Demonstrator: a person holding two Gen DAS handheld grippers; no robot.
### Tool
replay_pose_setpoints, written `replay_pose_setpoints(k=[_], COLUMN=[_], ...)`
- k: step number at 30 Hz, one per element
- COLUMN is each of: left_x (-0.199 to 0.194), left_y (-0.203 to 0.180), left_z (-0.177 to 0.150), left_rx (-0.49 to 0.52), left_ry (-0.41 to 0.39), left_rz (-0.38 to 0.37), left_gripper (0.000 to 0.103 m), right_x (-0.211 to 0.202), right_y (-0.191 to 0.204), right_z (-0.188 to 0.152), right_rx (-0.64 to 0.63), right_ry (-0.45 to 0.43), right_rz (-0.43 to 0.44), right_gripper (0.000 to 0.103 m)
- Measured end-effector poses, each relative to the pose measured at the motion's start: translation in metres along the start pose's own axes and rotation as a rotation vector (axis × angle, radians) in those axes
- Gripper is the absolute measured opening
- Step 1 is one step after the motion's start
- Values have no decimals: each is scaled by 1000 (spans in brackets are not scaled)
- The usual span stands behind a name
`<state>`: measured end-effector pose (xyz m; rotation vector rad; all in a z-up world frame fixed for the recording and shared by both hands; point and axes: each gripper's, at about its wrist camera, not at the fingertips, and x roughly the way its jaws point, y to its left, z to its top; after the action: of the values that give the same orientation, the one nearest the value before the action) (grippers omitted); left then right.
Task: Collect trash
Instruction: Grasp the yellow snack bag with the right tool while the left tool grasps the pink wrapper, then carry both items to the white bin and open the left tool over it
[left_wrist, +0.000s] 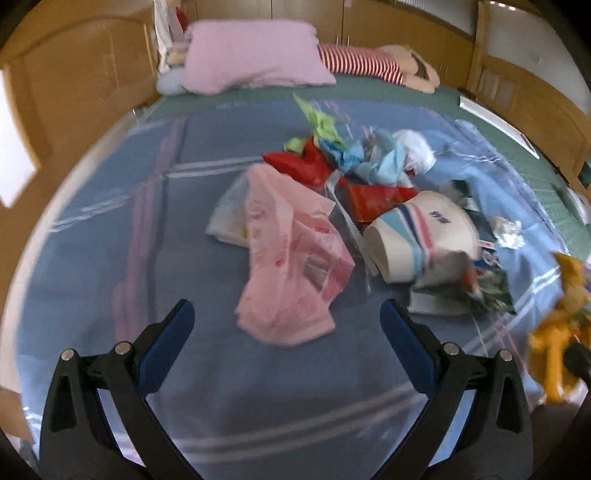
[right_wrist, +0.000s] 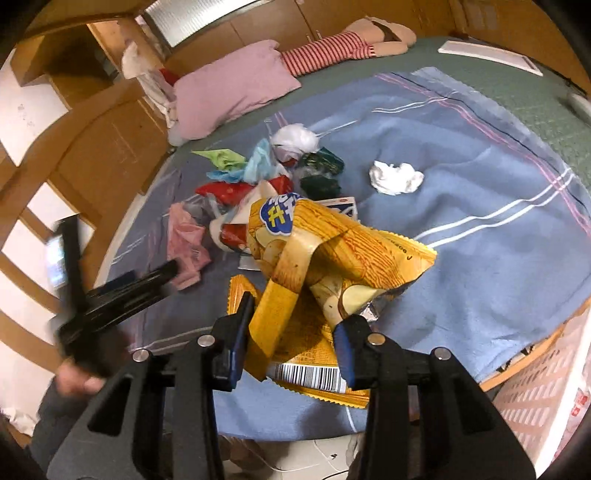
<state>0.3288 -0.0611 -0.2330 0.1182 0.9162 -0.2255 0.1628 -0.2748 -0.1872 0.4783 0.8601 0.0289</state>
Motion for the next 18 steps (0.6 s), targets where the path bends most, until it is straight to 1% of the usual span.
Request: replay_pose_setpoints(k=[2, 3, 4, 5, 6, 7, 8, 9, 11, 12, 13, 15, 18], left_x=[24, 30, 37, 46, 52, 58, 58, 57, 54, 51, 45, 29, -4], left_y=[-1, 0, -1, -2, -4, -6, -7, -8, -8, -6, -5, -1, 4], left_z=[7, 9, 12, 16, 18, 18, 17, 16, 13, 12, 10, 6, 1], left_rx=[-24, -31, -39, -39, -36, -31, -29, -22, -26, -29, -31, -36, -47], left_ry=[32, 40, 41, 48, 64, 78, 69, 57, 61, 60, 56, 37, -11], left_rz=[-17, -25, -39, -54, -67, -78, -73, -78, -98, -104, -110, -117, -131], left_gripper=[100, 97, 86, 79, 63, 58, 51, 39, 36, 29, 27, 24, 24], right_x=[1, 1, 2, 3, 4, 3, 3, 3, 2, 2, 1, -1, -5], right_y=[-5, -7, -9, -11, -12, -13, -14, -15, -15, -15, -14, -13, -10], right_z=[2, 2, 3, 4, 4, 4, 5, 5, 6, 6, 6, 5, 3], right_rx=[14, 22, 32, 39, 47, 53, 57, 59, 58, 55, 51, 44, 30], right_ry=[4, 4, 6, 9, 14, 16, 15, 13, 5, 4, -1, -11, -28], right_rz=[19, 23, 28, 34, 41, 44, 47, 52, 54, 57, 59, 59, 61], right_gripper=[41, 41, 41, 42, 42, 42, 42, 42, 42, 42, 42, 42, 42])
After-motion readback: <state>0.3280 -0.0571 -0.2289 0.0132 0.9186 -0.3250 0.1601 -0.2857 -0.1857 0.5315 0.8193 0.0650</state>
